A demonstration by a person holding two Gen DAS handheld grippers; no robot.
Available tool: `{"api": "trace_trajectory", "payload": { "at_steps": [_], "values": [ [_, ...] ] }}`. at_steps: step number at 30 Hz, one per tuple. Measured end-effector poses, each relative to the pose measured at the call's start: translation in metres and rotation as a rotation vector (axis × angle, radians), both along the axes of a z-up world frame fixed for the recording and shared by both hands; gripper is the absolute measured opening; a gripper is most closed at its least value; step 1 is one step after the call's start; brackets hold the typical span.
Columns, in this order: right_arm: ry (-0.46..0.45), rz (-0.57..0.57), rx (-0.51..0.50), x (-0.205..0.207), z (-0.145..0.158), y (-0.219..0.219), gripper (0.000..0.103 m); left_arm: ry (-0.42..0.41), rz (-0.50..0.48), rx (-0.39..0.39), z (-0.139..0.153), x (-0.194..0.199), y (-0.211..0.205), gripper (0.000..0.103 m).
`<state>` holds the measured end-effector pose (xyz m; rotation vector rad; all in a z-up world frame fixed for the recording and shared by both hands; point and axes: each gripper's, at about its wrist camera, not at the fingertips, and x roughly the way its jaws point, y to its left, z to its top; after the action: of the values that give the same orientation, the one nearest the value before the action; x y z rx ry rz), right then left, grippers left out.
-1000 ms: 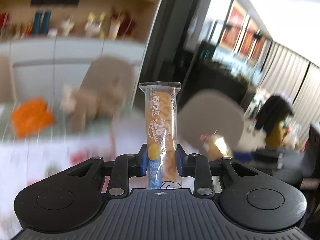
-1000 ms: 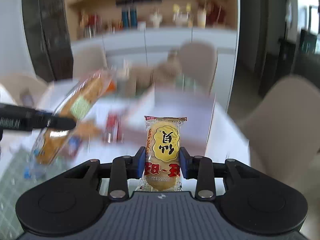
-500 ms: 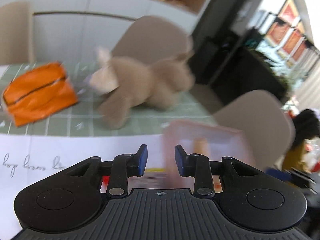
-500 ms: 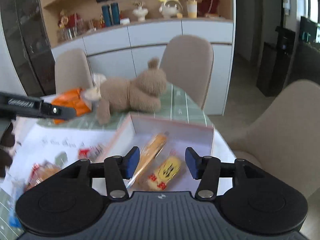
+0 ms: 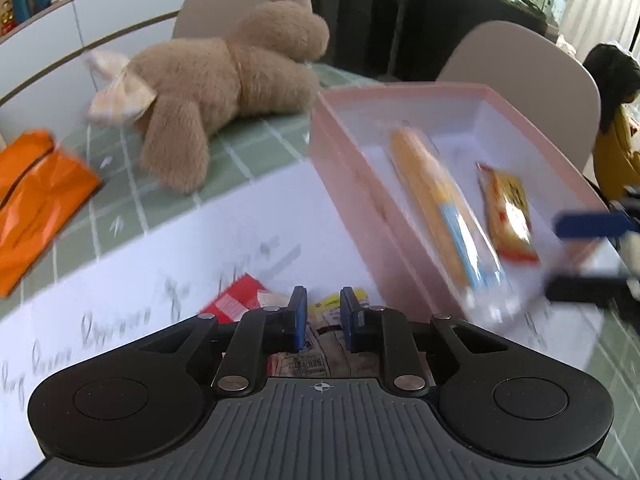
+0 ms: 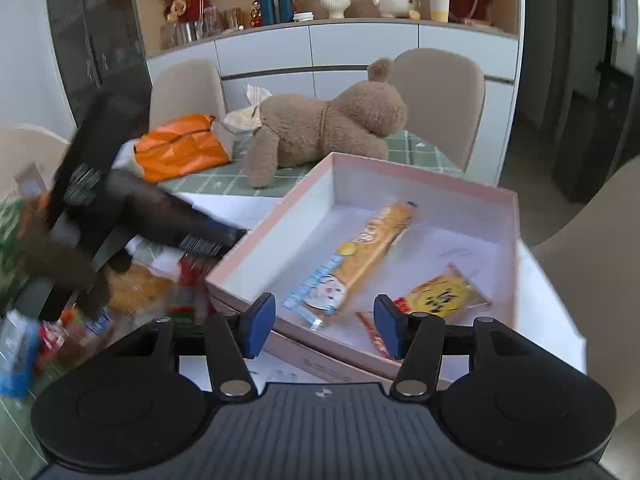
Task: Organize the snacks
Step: 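Drop the bread stick into the pink box with the left tool while the right tool drops the rice cracker, then grasp a red spicy strip packet with the left tool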
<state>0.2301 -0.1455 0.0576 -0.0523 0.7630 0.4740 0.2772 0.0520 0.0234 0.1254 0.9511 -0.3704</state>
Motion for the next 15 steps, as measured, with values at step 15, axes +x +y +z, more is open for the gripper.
{"api": "trace_trajectory", "payload": {
  "at_steps": [15],
  "values": [
    [0.041,0.068,0.001,-0.059,-0.007,-0.009,0.056,0.123,0.227,-0.242,0.008,-0.152,0.02,0.024]
  ]
}}
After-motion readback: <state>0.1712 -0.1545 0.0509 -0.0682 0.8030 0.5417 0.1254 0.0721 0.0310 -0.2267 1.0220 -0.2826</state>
